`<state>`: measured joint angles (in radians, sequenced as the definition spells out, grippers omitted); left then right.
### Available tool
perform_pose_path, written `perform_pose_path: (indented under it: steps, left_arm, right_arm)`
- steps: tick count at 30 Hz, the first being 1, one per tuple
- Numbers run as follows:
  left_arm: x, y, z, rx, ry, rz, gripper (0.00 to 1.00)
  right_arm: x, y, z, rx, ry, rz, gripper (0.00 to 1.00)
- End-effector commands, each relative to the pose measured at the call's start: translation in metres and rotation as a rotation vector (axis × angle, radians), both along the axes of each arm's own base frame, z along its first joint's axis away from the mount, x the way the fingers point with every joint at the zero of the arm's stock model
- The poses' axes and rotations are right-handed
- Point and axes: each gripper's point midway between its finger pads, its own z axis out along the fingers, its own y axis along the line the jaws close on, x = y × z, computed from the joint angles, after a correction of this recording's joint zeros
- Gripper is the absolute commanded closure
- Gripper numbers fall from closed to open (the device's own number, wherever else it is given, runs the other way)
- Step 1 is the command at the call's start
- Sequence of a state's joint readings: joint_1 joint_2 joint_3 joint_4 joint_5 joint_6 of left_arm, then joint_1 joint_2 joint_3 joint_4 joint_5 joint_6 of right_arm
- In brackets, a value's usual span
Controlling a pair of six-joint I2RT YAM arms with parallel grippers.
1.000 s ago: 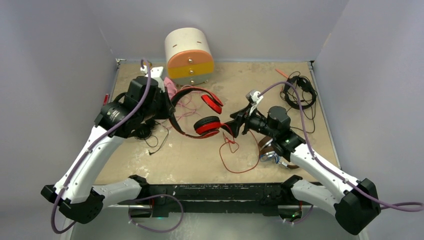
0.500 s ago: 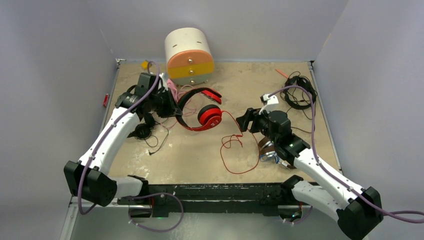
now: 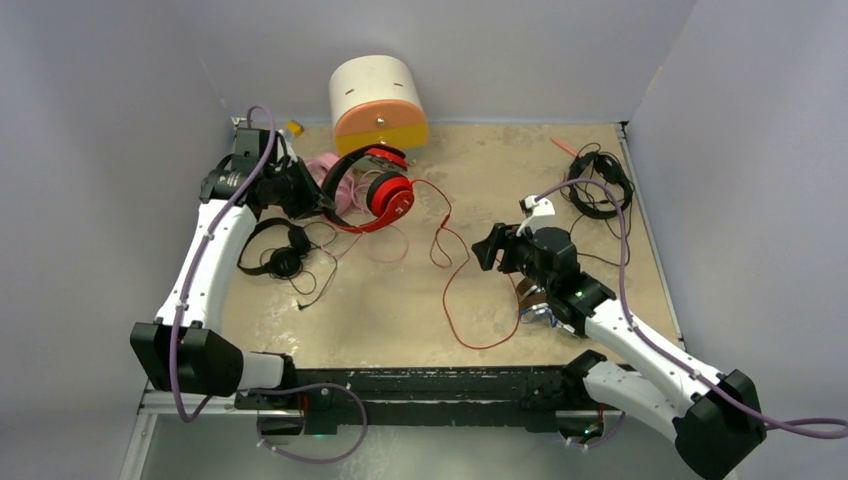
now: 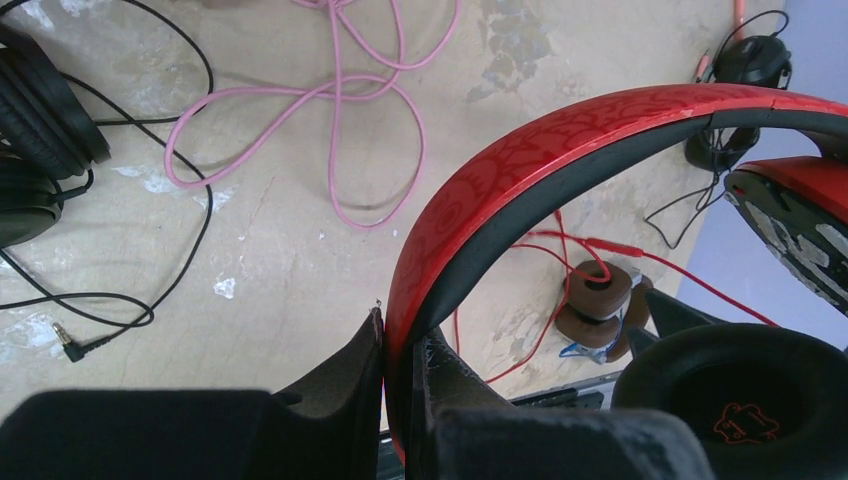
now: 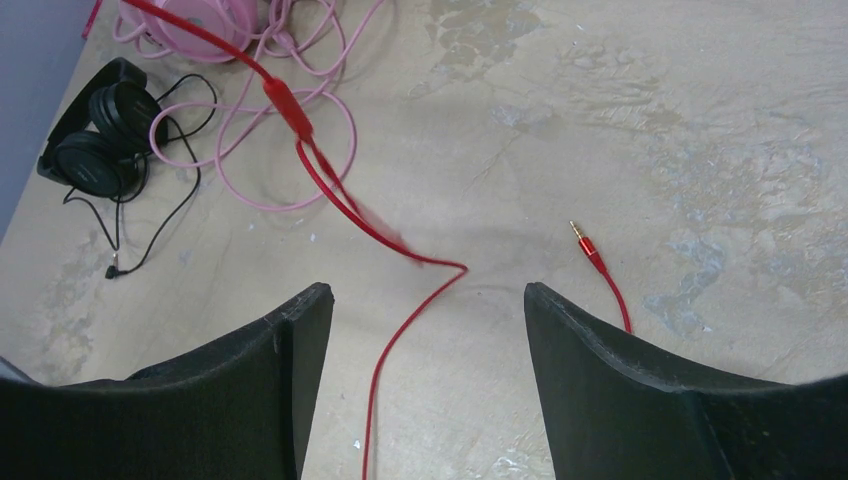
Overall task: Wrap the headphones
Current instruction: Wrap the headphones cable around the headphones.
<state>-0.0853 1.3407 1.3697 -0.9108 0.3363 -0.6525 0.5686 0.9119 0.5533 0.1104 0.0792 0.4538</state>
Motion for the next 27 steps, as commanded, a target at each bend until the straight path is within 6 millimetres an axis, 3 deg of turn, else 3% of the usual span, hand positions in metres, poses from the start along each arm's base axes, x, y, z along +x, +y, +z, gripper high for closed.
perform_pose_path:
  steps: [1, 9, 18, 20, 25, 27]
  left_arm:
    - [0.003, -0.007, 0.040, -0.069, -0.089, -0.005, 1.00]
    - [-0.007, -0.006, 0.055, -0.077, -0.128, 0.011, 1.00]
    - [-0.013, -0.009, 0.069, -0.097, -0.139, -0.005, 1.00]
    - [-0.015, -0.010, 0.071, -0.102, -0.141, -0.007, 1.00]
    - [-0.012, -0.016, 0.076, -0.137, -0.132, -0.017, 1.00]
    - [-0.009, -0.019, 0.078, -0.158, -0.122, -0.019, 1.00]
  right_arm:
    - [0.001, 0.010, 0.013, 0.048, -0.035, 0.037, 0.27]
    - [0.002, 0.040, 0.042, 0.046, -0.173, 0.240, 0.26]
    - [0.025, 0.065, 0.041, 0.041, -0.177, 0.309, 0.26]
    - [0.030, 0.071, 0.040, 0.040, -0.173, 0.318, 0.32]
    - [0.030, 0.089, 0.027, 0.056, -0.107, 0.401, 0.72]
    - [0.025, 0.095, 0.019, 0.071, -0.082, 0.436, 0.75]
